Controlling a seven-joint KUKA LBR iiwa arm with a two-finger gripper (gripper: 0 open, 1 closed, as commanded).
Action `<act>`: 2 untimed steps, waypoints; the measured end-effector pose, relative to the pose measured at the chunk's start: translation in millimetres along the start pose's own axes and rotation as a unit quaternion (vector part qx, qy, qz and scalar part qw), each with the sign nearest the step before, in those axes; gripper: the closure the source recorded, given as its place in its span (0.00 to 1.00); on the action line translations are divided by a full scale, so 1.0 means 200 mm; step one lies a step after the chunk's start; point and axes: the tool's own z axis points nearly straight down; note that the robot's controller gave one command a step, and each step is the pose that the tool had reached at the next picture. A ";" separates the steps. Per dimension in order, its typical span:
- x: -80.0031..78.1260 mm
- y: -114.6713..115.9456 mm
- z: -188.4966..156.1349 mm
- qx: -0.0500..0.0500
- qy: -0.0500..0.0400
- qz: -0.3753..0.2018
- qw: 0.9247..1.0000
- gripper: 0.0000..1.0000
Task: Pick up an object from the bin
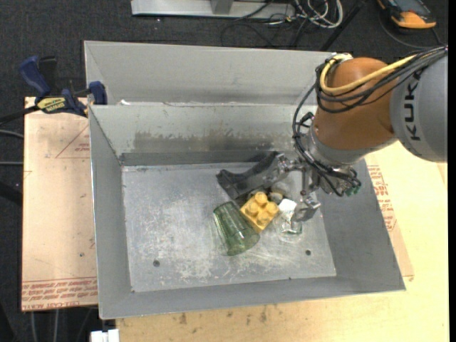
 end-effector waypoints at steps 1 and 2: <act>0.06 -0.02 0.09 0.000 0.000 -0.043 0.999 0.00; -0.06 -0.05 0.36 0.006 -0.015 -0.195 0.981 0.00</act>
Offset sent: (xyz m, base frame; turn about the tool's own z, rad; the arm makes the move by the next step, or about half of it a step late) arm 0.0105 -0.0073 -0.0992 -0.4144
